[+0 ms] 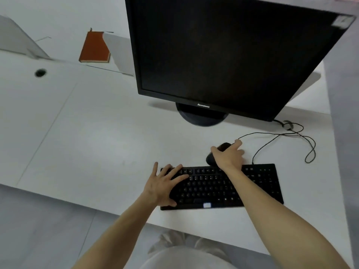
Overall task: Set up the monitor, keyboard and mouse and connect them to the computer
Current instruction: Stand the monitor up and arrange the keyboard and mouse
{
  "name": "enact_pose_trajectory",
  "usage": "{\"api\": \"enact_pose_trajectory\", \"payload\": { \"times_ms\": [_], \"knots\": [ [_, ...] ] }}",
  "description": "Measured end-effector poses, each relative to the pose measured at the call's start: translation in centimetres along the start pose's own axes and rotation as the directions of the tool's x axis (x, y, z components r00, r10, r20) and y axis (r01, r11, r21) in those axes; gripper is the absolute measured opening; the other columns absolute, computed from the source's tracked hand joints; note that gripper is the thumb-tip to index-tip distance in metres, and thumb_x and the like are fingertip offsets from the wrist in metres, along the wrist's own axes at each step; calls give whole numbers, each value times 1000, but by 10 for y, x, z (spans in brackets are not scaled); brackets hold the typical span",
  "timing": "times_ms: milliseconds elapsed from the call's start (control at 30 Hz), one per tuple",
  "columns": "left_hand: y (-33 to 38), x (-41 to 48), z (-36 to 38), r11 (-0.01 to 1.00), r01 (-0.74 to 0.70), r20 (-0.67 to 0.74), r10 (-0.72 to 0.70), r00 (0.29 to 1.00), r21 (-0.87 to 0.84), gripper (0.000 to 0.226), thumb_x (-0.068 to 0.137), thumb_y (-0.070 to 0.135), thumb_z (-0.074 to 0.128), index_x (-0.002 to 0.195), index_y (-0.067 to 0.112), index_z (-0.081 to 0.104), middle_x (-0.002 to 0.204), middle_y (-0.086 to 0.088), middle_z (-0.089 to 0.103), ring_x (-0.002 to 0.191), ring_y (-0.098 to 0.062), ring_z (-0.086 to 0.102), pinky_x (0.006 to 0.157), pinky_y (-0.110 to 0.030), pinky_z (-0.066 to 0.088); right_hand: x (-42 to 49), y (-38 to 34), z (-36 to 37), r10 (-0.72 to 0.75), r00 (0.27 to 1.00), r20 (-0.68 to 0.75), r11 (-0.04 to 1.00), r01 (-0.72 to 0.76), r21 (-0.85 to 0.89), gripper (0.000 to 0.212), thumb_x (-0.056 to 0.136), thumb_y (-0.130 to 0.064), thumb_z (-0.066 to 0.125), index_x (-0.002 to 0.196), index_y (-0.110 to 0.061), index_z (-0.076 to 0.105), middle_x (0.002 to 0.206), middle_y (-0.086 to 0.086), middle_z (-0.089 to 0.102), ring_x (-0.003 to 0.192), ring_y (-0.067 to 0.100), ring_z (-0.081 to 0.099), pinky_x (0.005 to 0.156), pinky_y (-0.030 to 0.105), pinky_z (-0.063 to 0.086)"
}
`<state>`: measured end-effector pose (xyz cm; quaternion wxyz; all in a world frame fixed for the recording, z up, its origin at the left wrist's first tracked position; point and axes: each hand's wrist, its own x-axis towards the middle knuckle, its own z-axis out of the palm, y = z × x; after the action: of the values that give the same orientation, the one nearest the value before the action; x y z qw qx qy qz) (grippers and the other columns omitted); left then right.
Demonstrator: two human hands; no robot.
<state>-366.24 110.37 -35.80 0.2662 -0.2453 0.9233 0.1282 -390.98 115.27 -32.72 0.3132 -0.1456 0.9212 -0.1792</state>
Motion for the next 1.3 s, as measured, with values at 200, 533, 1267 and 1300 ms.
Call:
{"api": "enact_pose_trajectory", "payload": {
  "times_ms": [200,533,1267,1300],
  "knots": [
    [-63,-1,-26,982,119,36,-125,991,145,110,75,62,70,154,47,-6,167,2,-11,153,-29,0,116,-66,-4,-12,48,-42,-85,992,-89,996,85,-2,79,87,-52,61,151,-27,22,144,12,34,116,40,53,93,45,48],
    [46,56,-53,995,84,-101,-79,992,44,85,89,47,55,157,30,7,167,-7,-7,152,-39,-5,117,-66,4,-33,215,-51,235,971,-54,927,-240,-288,76,89,-58,51,151,-30,17,137,13,34,113,35,50,88,43,52],
    [111,63,-68,1000,-3,65,2,998,15,36,94,41,53,128,28,49,134,-5,48,125,-34,43,104,-44,38,-39,201,-59,159,984,78,977,-146,-153,78,81,-69,56,143,-24,38,146,5,37,131,28,41,96,40,46],
    [119,77,-78,1000,15,54,-15,998,-8,36,95,40,50,128,26,51,130,-5,54,123,-32,46,102,-44,39,-25,198,-68,164,984,72,982,-155,-111,78,83,-69,55,143,-21,40,146,6,39,132,28,42,98,41,44]
  ]
}}
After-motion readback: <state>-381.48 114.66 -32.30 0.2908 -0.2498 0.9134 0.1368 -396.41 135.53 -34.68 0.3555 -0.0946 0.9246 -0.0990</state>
